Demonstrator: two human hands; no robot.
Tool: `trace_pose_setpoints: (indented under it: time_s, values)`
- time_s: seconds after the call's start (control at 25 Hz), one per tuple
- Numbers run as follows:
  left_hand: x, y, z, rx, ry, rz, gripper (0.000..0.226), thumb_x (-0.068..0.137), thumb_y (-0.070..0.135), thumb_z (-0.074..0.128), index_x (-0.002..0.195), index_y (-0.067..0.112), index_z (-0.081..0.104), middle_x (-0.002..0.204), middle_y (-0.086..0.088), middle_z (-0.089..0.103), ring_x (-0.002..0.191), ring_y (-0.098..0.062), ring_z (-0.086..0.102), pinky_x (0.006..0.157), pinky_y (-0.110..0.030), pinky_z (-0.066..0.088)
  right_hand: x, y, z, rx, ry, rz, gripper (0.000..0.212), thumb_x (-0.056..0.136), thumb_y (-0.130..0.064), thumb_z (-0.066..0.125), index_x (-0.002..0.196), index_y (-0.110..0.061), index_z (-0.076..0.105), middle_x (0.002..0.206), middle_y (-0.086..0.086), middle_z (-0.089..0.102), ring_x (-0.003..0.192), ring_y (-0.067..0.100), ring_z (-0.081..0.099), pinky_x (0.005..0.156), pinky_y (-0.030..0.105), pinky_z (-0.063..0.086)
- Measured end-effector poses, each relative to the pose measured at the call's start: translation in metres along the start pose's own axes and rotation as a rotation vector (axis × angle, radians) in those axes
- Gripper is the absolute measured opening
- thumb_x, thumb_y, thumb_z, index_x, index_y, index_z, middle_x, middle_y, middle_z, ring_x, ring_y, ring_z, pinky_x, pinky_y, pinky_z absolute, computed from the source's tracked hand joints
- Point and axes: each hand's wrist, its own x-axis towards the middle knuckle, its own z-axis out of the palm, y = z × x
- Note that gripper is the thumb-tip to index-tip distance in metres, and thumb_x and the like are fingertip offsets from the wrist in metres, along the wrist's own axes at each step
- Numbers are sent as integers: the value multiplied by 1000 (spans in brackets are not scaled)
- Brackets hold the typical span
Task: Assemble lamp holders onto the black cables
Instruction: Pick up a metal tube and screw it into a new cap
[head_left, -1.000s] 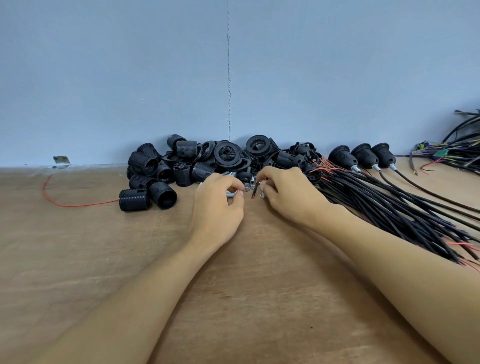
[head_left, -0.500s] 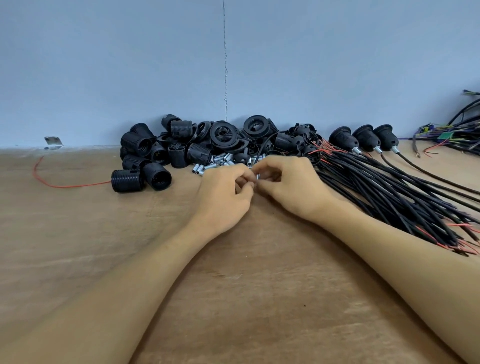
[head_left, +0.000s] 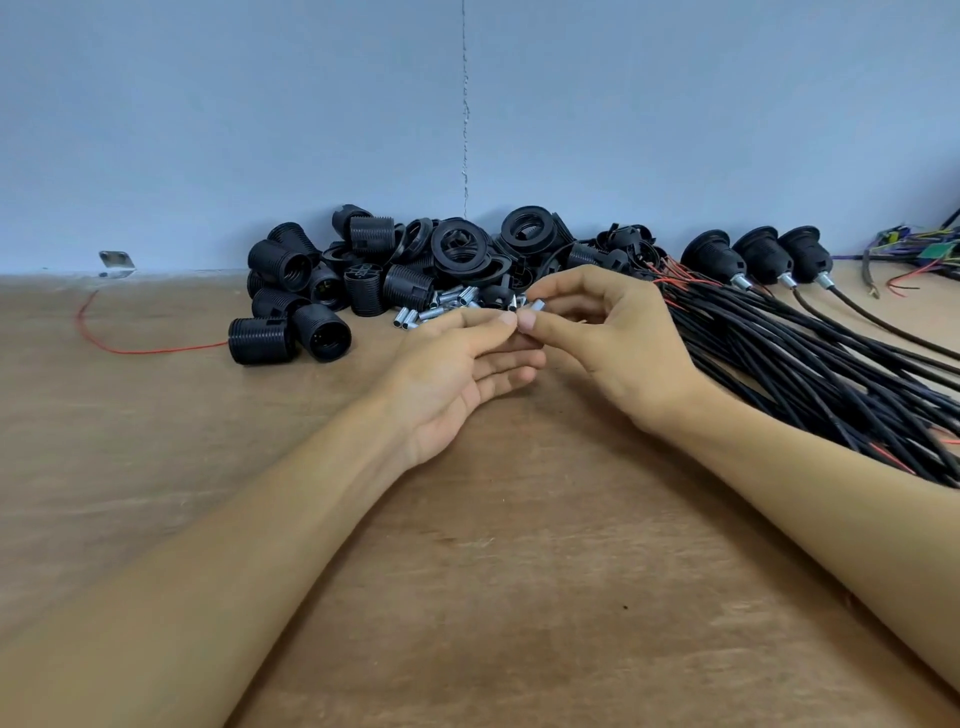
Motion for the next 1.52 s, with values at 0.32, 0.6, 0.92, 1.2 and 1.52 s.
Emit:
trace_pose_setpoints:
  time_s: [0.32,0.6,0.92,1.2,1.52]
  values:
    - [6,1,-9,21,-42,2,17,95,4,64,111,2,69,96,-15,78,78,-19,77,66,-24,59,-8,0,-6,-73,-53,-40,13,91,-24,74,103,-19,74,87,-7,78,92,7,73,96,43,54]
    - [3,-3,-8,65,-42,52,18,89,2,68,106,2,74,94,-16,78,80,-22,77,68,-25,61,-11,-4,-6,-185,-20,-76,14,93,-27,71,104,-19,68,83,-12,77,91,2,70,91,27,50]
    - [0,-8,-7,196,-16,158,19,88,-4,70,104,5,74,91,-15,78,74,-22,75,68,-26,60,-9,-1,-7,-315,-34,-56,34,97,-46,60,71,-25,66,61,-7,68,55,-1,55,58,10,38]
    - [0,-8,-6,181,0,145,17,87,-6,69,100,4,74,82,-11,77,71,-20,75,66,-25,60,-9,-1,-7,-202,-63,83,33,99,-56,48,95,-25,60,73,-2,71,61,6,59,67,28,46]
    - [-1,-9,-5,186,22,158,18,88,-9,68,99,5,72,78,-10,76,69,-20,74,66,-25,61,-5,1,-9,-163,-135,85,36,101,-48,49,88,-18,64,70,-2,68,54,10,56,62,26,47]
